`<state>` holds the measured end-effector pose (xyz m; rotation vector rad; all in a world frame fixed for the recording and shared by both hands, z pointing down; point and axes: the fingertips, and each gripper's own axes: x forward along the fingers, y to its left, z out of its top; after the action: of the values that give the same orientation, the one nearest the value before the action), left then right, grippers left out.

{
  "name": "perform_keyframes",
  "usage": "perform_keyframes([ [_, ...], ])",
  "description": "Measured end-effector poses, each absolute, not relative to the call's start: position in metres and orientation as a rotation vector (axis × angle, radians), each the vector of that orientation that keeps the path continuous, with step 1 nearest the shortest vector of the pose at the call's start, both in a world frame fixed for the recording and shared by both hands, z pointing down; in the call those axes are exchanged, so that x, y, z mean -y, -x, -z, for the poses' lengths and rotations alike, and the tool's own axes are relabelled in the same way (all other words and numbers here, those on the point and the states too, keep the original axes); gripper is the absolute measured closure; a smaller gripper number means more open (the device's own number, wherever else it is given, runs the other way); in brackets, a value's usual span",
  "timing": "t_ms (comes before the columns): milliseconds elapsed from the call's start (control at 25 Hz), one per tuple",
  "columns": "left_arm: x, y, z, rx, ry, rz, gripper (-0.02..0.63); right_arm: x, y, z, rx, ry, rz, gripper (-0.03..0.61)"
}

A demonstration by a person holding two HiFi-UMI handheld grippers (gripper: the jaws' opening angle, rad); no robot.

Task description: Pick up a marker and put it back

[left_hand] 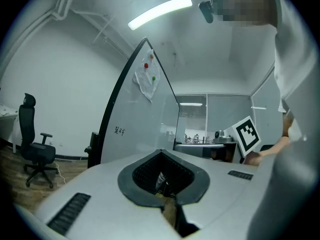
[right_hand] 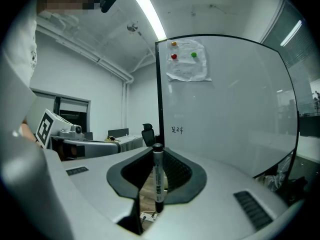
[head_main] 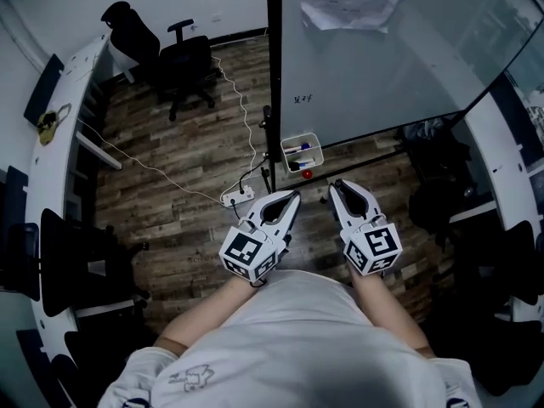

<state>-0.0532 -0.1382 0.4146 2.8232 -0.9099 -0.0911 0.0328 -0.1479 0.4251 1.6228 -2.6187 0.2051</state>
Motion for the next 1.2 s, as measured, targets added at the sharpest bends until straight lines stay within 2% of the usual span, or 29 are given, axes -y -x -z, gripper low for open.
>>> perform_keyframes([
  [480, 0.183, 0.105, -0.420, 0.768, -2.842, 0.042, 0.609, 0.187, 0.002, -0.422, 2.536, -1.814, -0.242, 0.511],
  [1200, 0.244, 0.071, -0.439, 0.767, -2.802, -0.050, 0.609, 0.268, -0.039, -0.456, 2.555, -1.812, -0.360, 0.511],
])
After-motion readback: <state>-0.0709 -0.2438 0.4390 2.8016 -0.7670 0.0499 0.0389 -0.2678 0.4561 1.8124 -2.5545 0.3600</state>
